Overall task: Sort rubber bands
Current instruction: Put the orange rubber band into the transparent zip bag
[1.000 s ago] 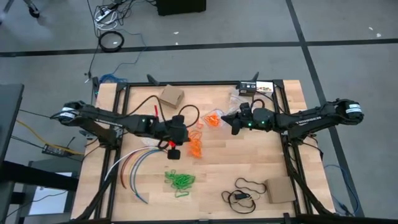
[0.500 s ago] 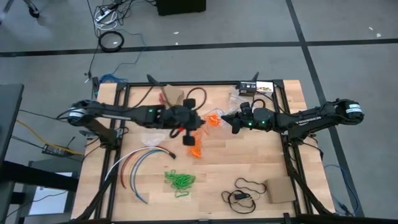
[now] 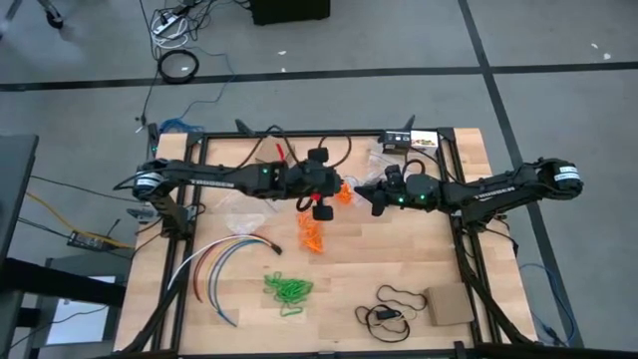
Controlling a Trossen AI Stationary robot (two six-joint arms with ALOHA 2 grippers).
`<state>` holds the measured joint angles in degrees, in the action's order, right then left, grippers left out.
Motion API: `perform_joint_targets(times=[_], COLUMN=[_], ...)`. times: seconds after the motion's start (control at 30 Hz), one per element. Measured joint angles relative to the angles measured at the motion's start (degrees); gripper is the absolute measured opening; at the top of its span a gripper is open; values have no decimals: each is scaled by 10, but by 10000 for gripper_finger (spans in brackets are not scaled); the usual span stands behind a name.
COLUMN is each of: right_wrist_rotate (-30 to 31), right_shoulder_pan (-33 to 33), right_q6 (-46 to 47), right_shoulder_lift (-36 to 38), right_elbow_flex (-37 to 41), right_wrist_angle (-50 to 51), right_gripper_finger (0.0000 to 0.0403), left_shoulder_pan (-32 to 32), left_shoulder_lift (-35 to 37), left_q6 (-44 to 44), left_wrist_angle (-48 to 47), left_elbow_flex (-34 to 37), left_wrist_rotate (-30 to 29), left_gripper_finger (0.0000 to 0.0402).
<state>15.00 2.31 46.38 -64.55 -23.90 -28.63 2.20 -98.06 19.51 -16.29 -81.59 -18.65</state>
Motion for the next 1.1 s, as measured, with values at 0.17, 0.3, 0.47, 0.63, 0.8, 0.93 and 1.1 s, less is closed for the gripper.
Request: perform_joint_targets(times=[0.17, 0.3, 0.47, 0.63, 0.8, 0.93, 1.1], right_wrist_rotate=[0, 0, 4, 4, 4, 4, 3], right_shoulder_pan=[0, 0, 0, -1, -5, -9, -9], right_q6=[-1, -1, -1, -1, -1, -1, -4], right_shoulder_lift=[0, 0, 0, 0, 0, 0, 0], right_elbow_flex=[0, 0, 0, 0, 0, 0, 0], right_wrist_angle=[0, 0, 0, -1, -2, -2, 0], right_gripper_finger=[2, 1, 4, 2, 1, 3, 3], left_shoulder_pan=[-5, -18, -24, -15, 8, 21, 37], left_shoulder_lift=[-12, -18, -5, 1, 2, 3, 13], left_q6=[0, 9, -20, -47, -74, -106, -123], left_wrist_angle=[-56, -81, -50, -149, -274, -311, -232], left_elbow_flex=[0, 1, -1, -46, -64, -35, 61], left_wrist_rotate=[24, 31, 24, 34, 30, 34, 37], left_gripper_finger=[14, 64, 157, 210, 209, 198, 184])
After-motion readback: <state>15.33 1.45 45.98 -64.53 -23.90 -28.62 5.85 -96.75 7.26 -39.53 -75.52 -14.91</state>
